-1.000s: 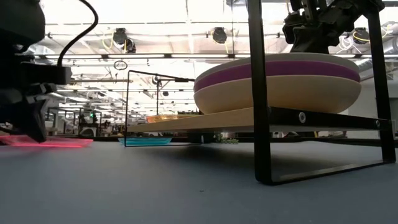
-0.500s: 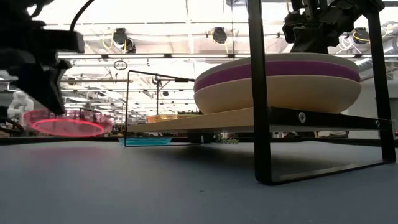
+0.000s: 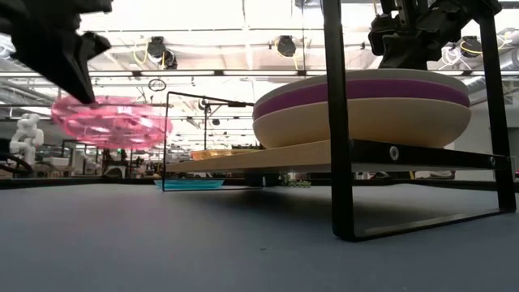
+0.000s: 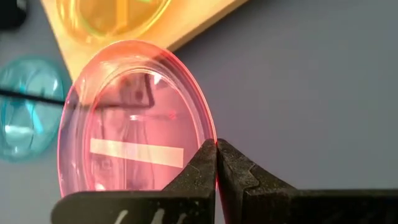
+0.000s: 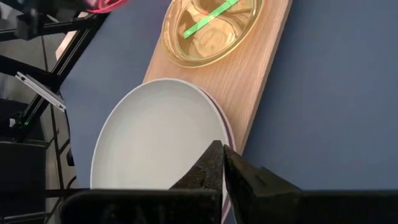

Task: Place and stack plates onto a shelf
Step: Stack the small pink plate on the small green plate on the shelf

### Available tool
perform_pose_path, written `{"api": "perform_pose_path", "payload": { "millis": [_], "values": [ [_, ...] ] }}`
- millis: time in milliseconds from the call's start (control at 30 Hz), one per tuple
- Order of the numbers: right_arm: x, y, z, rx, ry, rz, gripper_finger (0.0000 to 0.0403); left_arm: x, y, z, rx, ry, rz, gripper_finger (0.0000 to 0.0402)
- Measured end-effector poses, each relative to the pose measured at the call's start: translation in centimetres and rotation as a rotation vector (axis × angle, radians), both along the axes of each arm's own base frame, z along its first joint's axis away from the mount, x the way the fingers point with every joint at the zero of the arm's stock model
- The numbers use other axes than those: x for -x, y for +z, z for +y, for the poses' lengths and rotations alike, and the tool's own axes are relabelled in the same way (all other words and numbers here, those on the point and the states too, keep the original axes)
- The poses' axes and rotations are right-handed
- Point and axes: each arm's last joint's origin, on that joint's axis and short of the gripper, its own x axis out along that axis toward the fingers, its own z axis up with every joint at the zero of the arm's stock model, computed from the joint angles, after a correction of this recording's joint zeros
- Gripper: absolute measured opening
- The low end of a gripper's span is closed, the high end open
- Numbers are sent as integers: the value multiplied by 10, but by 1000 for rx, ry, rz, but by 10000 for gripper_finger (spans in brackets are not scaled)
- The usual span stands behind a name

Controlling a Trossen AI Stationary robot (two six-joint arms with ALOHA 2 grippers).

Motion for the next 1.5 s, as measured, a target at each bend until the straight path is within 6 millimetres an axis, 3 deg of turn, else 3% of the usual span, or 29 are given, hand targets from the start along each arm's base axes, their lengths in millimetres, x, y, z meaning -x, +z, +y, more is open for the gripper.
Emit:
{"api": "perform_pose_path", "payload": {
  "millis": [333, 767, 1500],
  "values": [
    [0, 0, -1, 21, -12, 0, 0, 1, 22, -18, -52, -270, -14, 3],
    [0, 0, -1, 12, -18, 0, 0, 0, 28, -22, -203, -545, 13, 3],
    [0, 0, -1, 24, -5, 0, 0, -23, 37, 6, -416, -699, 28, 3]
  ]
}}
